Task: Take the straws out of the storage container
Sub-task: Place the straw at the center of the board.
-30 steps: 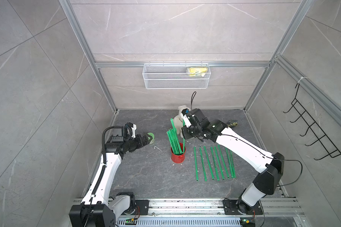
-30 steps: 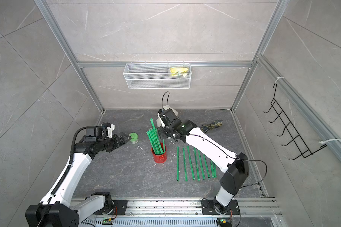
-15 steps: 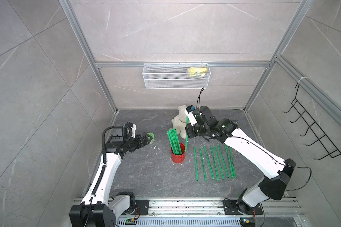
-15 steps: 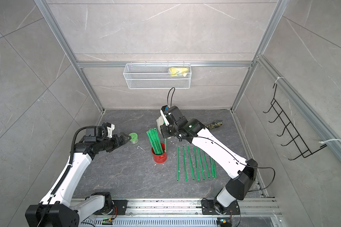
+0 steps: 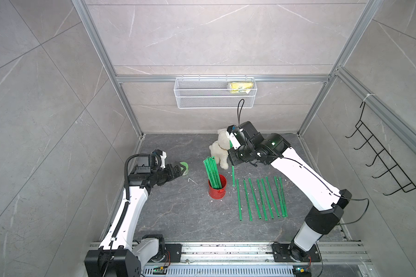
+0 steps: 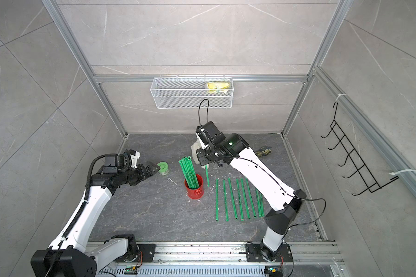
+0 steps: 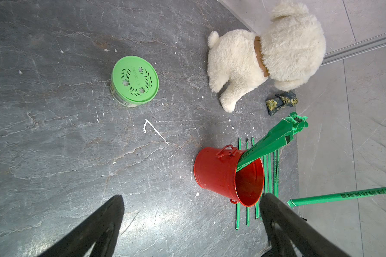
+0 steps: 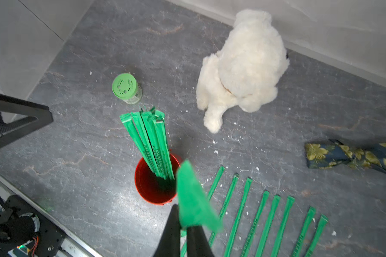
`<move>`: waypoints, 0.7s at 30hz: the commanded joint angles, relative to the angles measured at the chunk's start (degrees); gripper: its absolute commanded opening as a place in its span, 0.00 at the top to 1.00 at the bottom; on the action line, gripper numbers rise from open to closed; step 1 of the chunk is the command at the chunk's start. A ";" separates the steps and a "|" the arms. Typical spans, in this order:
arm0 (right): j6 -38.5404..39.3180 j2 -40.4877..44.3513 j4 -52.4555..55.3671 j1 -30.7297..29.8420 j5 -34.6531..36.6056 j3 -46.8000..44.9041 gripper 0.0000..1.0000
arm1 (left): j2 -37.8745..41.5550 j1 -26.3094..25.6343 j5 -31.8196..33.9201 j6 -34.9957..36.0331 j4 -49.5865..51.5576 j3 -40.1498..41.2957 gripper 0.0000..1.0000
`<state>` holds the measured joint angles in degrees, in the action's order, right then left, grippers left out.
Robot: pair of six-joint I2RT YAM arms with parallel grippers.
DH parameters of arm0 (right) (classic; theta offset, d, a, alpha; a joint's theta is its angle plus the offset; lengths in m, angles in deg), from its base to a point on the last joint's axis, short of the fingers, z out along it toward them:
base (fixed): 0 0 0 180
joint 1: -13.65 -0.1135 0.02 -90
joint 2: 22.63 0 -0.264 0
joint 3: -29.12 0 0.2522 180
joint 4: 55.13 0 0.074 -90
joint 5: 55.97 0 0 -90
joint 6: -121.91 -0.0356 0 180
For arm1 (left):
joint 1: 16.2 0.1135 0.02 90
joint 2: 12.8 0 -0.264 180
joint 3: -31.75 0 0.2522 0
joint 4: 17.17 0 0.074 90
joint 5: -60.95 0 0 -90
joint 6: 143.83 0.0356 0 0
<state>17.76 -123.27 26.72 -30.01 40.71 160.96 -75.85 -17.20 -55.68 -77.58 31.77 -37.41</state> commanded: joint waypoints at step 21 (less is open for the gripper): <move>-13.40 -2.86 -2.79 3.53 -12.85 -22.37 0.88 | 0.41 -0.05 -0.77 1.38 0.79 -2.40 0.00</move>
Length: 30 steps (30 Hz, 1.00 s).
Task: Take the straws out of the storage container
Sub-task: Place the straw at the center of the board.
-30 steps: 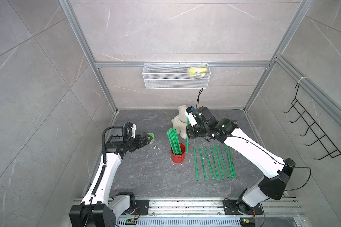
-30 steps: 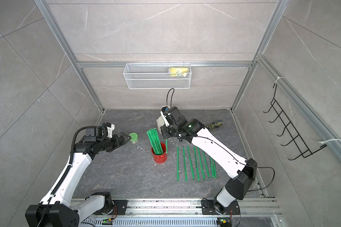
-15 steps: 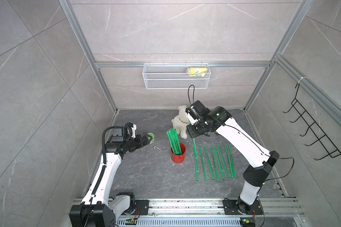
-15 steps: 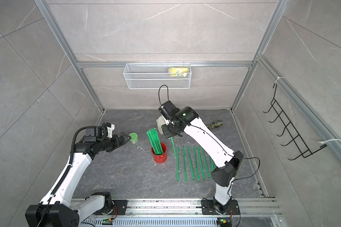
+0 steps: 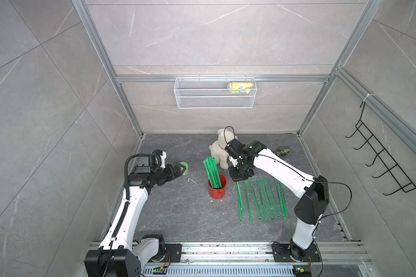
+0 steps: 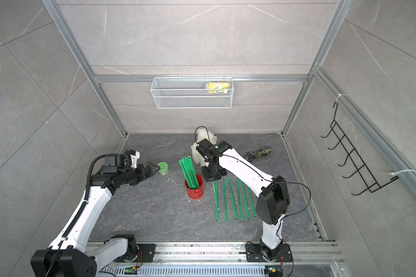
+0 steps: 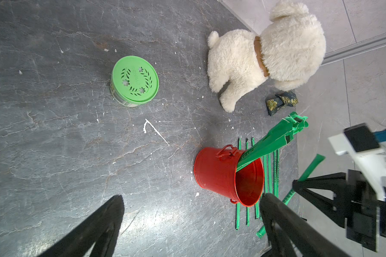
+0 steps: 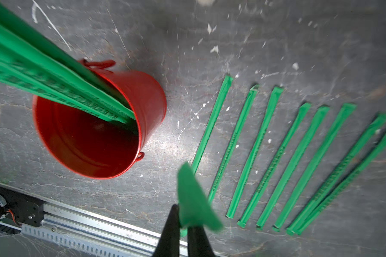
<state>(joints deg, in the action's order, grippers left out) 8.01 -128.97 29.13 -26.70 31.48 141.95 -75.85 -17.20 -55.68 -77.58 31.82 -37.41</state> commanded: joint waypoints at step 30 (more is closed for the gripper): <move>-6.68 -5.02 -17.36 3.55 -9.64 -13.78 0.83 | 0.07 -0.06 -0.90 1.37 0.75 -2.27 0.00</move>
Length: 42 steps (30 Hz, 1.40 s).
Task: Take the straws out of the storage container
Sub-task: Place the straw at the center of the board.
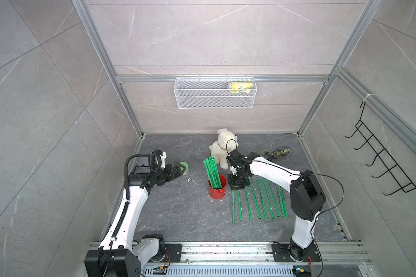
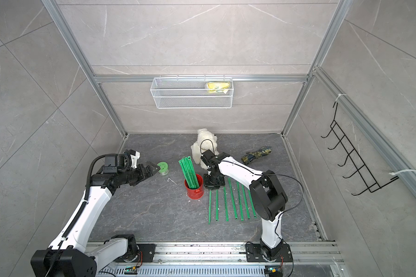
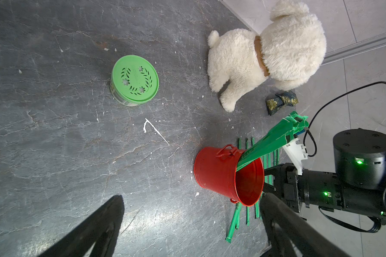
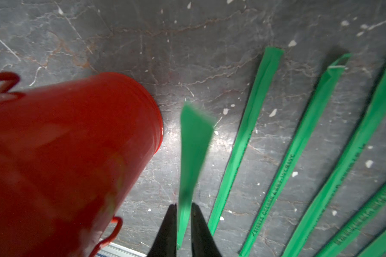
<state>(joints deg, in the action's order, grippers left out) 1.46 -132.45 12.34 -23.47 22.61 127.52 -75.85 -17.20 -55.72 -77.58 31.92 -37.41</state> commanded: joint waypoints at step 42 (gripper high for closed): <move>12.70 6.28 -10.75 -7.52 8.88 8.62 0.70 | -0.32 -0.06 -0.63 1.37 0.67 -2.33 0.00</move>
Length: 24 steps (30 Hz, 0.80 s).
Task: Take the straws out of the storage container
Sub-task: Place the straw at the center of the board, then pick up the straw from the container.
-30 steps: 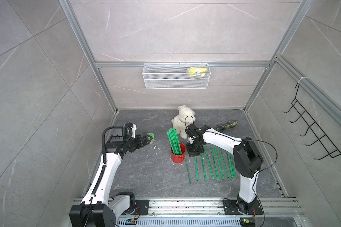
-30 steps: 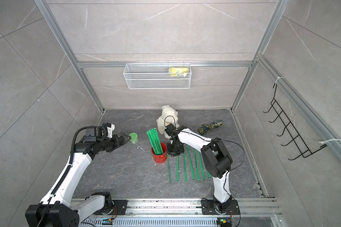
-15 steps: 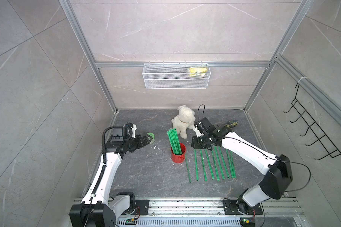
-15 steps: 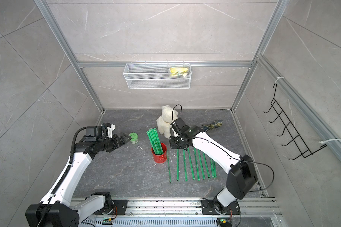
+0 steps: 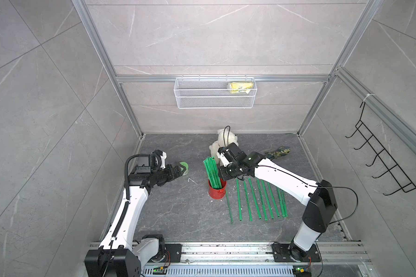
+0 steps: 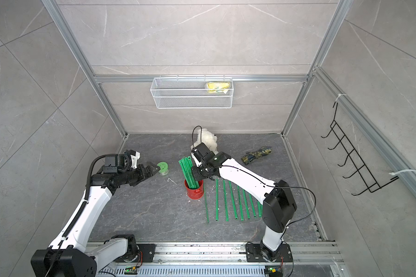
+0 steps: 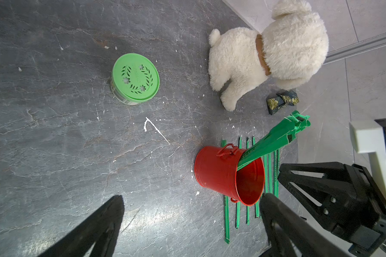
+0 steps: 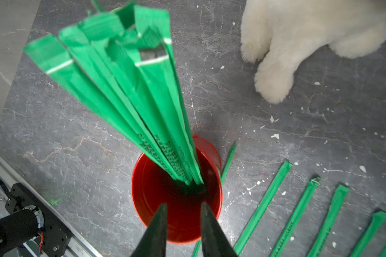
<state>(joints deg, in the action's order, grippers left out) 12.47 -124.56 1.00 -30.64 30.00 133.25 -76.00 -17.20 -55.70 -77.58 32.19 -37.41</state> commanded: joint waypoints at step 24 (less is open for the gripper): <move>1.82 -8.12 -0.61 -0.36 2.85 5.43 0.70 | -0.08 -0.04 -0.64 1.35 0.45 -2.28 0.00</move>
<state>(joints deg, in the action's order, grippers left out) 13.74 -131.38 0.71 -30.64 32.38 136.75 -76.00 -17.20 -55.70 -77.58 32.19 -37.41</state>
